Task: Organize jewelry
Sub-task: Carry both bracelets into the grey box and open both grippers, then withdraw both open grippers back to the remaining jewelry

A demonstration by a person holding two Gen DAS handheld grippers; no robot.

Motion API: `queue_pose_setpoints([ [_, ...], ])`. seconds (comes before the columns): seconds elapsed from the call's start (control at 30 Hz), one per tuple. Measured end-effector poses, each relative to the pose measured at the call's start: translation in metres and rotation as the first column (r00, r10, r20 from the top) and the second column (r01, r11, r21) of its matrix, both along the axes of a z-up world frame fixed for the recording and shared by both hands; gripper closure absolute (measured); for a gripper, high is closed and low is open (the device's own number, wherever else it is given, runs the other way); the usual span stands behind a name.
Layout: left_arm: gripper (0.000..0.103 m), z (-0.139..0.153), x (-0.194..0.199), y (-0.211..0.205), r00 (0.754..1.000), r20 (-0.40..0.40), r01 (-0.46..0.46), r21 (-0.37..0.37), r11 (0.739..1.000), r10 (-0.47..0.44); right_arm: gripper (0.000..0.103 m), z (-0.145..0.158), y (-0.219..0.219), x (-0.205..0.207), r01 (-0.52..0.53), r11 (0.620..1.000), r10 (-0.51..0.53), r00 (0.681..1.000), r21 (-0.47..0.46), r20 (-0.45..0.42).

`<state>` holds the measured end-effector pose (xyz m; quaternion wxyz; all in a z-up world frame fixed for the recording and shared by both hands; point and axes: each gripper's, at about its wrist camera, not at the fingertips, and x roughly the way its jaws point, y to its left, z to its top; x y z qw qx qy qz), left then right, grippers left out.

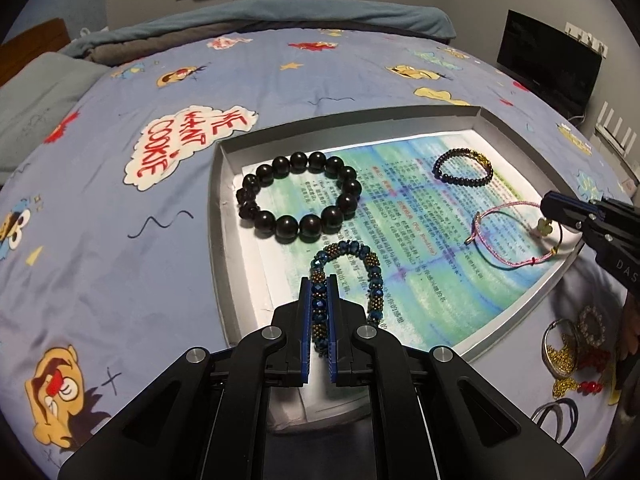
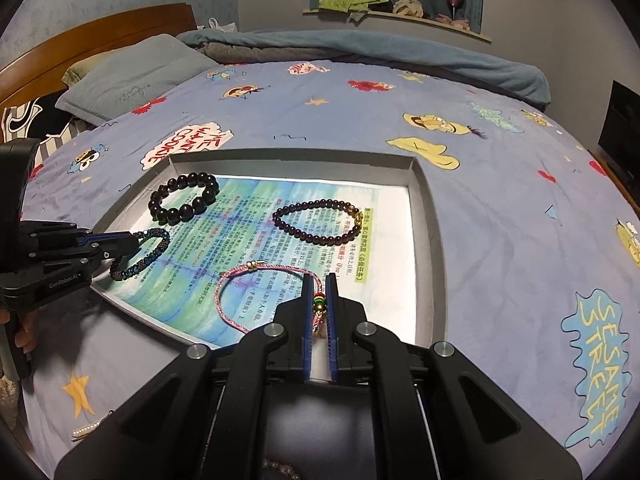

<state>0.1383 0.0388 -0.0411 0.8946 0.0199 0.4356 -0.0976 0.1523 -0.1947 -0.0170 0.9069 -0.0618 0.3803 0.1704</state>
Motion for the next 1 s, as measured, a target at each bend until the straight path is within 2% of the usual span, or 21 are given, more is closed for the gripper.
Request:
queue_pose_setpoints([
  [0.17, 0.095, -0.001, 0.0, -0.001, 1.0, 0.01, -0.008, 0.01, 1.0, 0.008, 0.097, 0.0, 0.0, 0.0, 0.008, 1.0, -0.008, 1.0, 0.004, 0.0],
  [0.27, 0.087, 0.001, -0.002, -0.003, 1.0, 0.024, -0.008, 0.019, 1.0, 0.008, 0.096, 0.0, -0.002, 0.0, 0.014, 1.0, -0.014, 1.0, 0.009, -0.001],
  [0.33, 0.074, 0.003, -0.004, -0.005, 0.999, 0.043, -0.008, 0.034, 0.999, 0.007, 0.089, 0.001, -0.004, 0.0, 0.016, 1.0, -0.017, 1.0, 0.021, 0.001],
  [0.37, 0.055, 0.005, -0.005, -0.007, 0.998, 0.063, -0.015, 0.055, 0.998, 0.011, 0.081, 0.003, -0.004, -0.001, 0.016, 1.0, -0.016, 1.0, 0.027, 0.003],
  [0.4, 0.043, 0.008, -0.008, -0.009, 0.996, 0.088, -0.014, 0.064, 0.998, 0.009, 0.075, 0.005, -0.006, -0.003, 0.017, 0.999, -0.017, 1.0, 0.035, 0.011],
  [0.47, 0.028, 0.013, -0.012, -0.01, 0.992, 0.124, -0.024, 0.076, 0.997, 0.015, 0.073, 0.009, -0.007, -0.006, 0.015, 0.999, -0.016, 1.0, 0.044, 0.027],
  [0.67, 0.015, 0.022, -0.019, -0.006, 0.986, 0.158, -0.073, 0.084, 0.994, 0.059, 0.065, 0.019, -0.013, -0.013, 0.02, 0.998, -0.024, 0.998, 0.067, 0.059],
  [0.87, 0.012, 0.031, -0.029, 0.003, 0.981, 0.168, -0.105, 0.06, 0.993, 0.094, 0.045, 0.027, -0.018, -0.022, 0.023, 0.997, -0.029, 0.996, 0.069, 0.081],
  [1.0, 0.012, 0.037, -0.038, 0.007, 0.977, 0.181, -0.124, 0.065, 0.99, 0.11, 0.037, 0.032, -0.023, -0.031, 0.023, 0.997, -0.03, 0.996, 0.074, 0.089],
])
